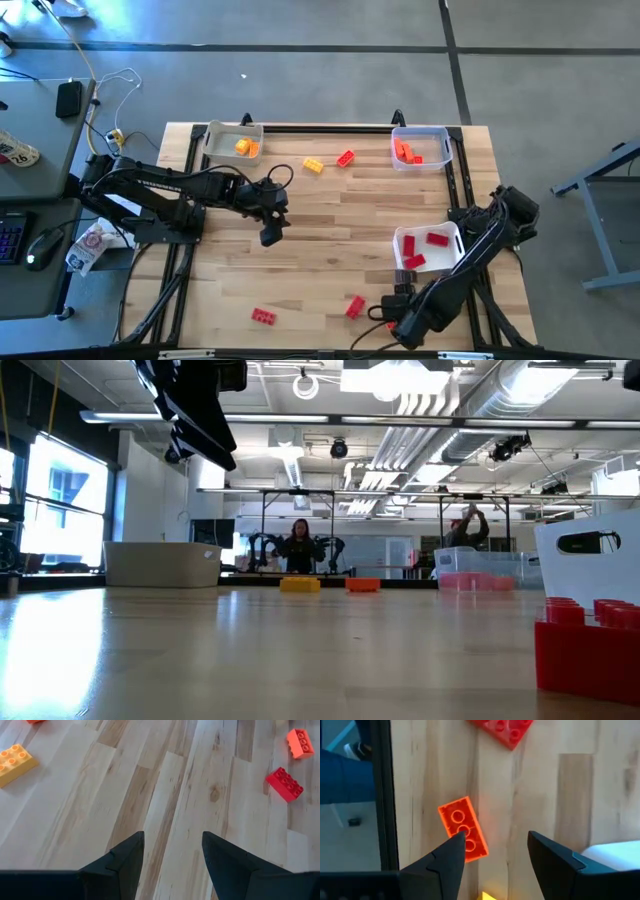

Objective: Sort & place blocks by color
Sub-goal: Put the orange block into the transparent bin

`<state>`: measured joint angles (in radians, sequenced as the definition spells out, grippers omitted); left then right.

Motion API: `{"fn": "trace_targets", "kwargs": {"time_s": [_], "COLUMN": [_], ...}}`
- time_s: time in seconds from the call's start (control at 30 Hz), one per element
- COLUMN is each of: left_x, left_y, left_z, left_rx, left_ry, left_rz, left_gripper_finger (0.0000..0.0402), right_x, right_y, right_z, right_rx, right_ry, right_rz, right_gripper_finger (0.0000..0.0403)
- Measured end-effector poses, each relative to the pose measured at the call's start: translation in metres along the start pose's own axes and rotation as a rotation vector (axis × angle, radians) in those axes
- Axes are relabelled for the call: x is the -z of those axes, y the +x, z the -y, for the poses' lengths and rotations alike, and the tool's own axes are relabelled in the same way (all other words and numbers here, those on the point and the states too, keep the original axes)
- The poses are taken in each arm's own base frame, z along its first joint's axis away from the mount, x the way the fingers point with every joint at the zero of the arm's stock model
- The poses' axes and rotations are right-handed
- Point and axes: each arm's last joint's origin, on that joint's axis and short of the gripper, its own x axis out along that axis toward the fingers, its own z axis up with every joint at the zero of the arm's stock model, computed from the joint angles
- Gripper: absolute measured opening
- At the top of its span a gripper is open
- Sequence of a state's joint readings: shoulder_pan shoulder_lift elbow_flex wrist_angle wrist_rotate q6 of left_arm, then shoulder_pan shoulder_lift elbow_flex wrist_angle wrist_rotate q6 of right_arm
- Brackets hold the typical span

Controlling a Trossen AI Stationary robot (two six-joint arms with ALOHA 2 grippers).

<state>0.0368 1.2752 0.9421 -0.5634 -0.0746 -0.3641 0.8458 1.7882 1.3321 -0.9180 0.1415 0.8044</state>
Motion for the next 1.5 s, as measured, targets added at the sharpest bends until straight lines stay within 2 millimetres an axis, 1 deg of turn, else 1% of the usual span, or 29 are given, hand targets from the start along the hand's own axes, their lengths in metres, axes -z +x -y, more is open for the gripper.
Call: {"fn": "trace_targets", "kwargs": {"time_s": [0.13, 0.33, 0.6, 0.87, 1.1, 1.37, 1.5], "left_x": [0.000, 0.000, 0.000, 0.000, -0.002, -0.006, -0.006], "left_y": [0.000, 0.000, 0.000, 0.000, 0.000, 0.000, 0.000], "left_z": [0.000, 0.000, 0.000, 0.000, 0.001, 0.002, 0.002], "left_rx": [0.000, 0.000, 0.000, 0.000, 0.007, 0.024, 0.024], "left_ry": [0.000, 0.000, 0.000, 0.000, -0.005, -0.007, -0.006], "left_rz": [0.000, 0.000, 0.001, 0.001, 0.019, 0.063, 0.065], "left_gripper_finger": [0.0186, 0.0186, 0.0186, 0.0186, 0.0186, 0.0186, 0.0186], "right_x": [0.009, 0.015, 0.022, 0.031, 0.044, 0.049, 0.050], "right_y": [0.011, 0.022, 0.039, 0.047, 0.060, 0.067, 0.068], "right_z": [-0.004, -0.008, -0.005, -0.007, -0.005, 0.001, 0.002], "right_rx": [-0.032, -0.065, -0.096, -0.123, -0.141, -0.127, -0.117], "right_ry": [-0.013, -0.020, -0.015, -0.003, -0.001, -0.003, -0.011], "right_rz": [0.003, 0.053, 0.082, 0.089, 0.096, 0.092, 0.105], "right_gripper_finger": [0.0200, 0.0200, 0.0200, 0.0200, 0.0200, 0.0199, 0.0179]}}
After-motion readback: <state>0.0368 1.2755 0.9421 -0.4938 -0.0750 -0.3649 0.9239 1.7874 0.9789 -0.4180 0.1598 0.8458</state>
